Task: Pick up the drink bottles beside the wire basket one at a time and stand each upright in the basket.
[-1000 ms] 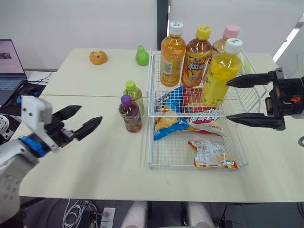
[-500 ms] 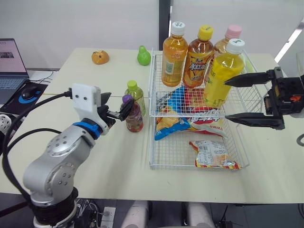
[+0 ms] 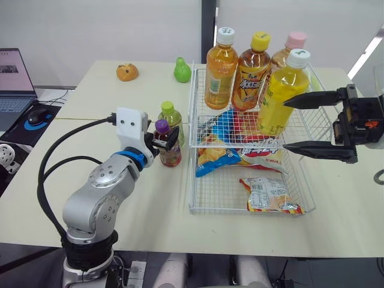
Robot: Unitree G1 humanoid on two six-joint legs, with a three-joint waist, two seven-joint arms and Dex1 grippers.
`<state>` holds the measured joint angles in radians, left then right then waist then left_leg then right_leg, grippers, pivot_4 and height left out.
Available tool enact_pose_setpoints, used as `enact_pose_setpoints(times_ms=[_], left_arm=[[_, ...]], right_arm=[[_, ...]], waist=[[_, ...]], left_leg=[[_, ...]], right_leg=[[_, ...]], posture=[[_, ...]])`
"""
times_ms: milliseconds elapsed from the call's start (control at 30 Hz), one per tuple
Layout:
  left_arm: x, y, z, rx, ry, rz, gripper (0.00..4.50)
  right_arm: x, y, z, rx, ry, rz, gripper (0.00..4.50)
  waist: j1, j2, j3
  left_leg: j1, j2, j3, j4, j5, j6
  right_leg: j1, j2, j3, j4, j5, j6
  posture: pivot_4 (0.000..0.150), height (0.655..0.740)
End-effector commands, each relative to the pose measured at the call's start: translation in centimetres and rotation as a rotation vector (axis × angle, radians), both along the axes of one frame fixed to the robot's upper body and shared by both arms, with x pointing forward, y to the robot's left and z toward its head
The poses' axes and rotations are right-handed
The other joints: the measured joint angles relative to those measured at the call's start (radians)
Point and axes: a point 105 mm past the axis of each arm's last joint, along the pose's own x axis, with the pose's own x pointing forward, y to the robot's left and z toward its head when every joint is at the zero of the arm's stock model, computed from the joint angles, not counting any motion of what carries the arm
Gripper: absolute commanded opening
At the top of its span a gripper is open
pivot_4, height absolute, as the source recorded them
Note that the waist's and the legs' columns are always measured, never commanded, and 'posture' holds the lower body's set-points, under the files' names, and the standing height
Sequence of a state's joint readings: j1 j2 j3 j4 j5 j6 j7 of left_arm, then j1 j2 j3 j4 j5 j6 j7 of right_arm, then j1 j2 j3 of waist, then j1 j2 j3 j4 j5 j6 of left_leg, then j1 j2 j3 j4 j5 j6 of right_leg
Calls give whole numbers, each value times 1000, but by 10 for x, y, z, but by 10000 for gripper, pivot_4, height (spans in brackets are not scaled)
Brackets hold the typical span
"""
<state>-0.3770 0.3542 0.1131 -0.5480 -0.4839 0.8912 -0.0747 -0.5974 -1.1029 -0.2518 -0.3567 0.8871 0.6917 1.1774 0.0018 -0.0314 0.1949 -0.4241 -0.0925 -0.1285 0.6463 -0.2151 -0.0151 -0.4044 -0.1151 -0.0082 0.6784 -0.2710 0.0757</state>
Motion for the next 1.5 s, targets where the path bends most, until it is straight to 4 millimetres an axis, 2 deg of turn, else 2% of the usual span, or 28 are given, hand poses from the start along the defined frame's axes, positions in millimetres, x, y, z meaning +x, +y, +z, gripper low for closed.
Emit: enact_pose_setpoints(times_ms=[33, 100, 200, 467, 500, 667, 767, 1067, 1267, 1333, 1500], left_arm=[[4, -8, 13, 4, -64, -16, 44610], [5, -10, 13, 9, -70, -17, 44610], [5, -11, 13, 12, -75, -16, 39278], [4, -16, 16, 38, -99, -38, 15176], [4, -16, 17, 44, -105, -39, 13842], [-1, -16, 19, 45, -120, -47, 13853], [-10, -11, 23, 62, -138, -71, 13853], [-41, 6, 51, 97, -180, -230, 13853], [-49, 45, 107, 86, -201, -360, 13852], [-53, 55, 140, 91, -210, -430, 13852], [-65, 61, 205, 52, -233, -587, 13851]], right_arm=[[-7, 1, 9, 4, -48, 6, 45000], [-7, 2, 9, 3, -49, 4, 45000], [-8, 1, 9, 2, -49, -1, 45000], [-8, 2, 9, 8, -52, -9, 45000], [-8, 2, 9, 9, -52, -10, 45000], [-8, 2, 9, 11, -53, -14, 45000], [-9, 1, 9, 11, -55, -21, 45000], [-11, -6, 13, 26, -46, -45, 45000], [-13, -7, 13, 29, -37, -52, 45000], [-13, -7, 13, 32, -41, -54, 45000], [-15, -8, 14, 48, -43, -62, 45000]], waist=[[0, 0, 0], [-1, 0, 0], [-1, 0, 0], [0, 0, 0], [1, 0, 0], [2, 0, 0], [1, 0, 0], [-1, 0, 0], [-3, -1, 1], [-4, -2, 2], [-8, -2, 2]], left_leg=[[0, 0, 0, 0, 0, 0], [0, 0, 0, 0, 0, 0], [0, 0, 0, 0, 0, 0], [0, 0, 0, 0, 0, 0], [0, 0, 0, 0, 0, 0], [0, 0, 0, 0, 0, 0], [0, 0, 0, 0, 0, 0], [-1, 0, -1, -1, 0, 0], [-1, 2, -2, -1, 0, 0], [-1, 1, -1, -1, 0, 0], [-2, 2, -2, -1, 0, 0]], right_leg=[[0, 0, 0, 0, 0, 0], [0, 0, 0, 0, 0, 0], [0, 0, 0, 0, 0, 0], [0, 0, 0, 0, 0, 0], [0, 0, 0, 0, 0, 0], [0, 0, 0, 0, 0, 0], [0, 0, 0, 0, 0, 0], [-1, 0, -1, -1, 0, 0], [-1, 3, -1, -1, 0, -1], [-1, 2, -1, 0, -1, 0], [-1, 4, -1, -2, 0, 0]], posture=[[1500, 7400], [1500, 7400], [1500, 7400], [1500, 7400], [1500, 7400], [1500, 7400], [1500, 7400], [1500, 7400], [1500, 7400], [1500, 7400], [1500, 7400]])
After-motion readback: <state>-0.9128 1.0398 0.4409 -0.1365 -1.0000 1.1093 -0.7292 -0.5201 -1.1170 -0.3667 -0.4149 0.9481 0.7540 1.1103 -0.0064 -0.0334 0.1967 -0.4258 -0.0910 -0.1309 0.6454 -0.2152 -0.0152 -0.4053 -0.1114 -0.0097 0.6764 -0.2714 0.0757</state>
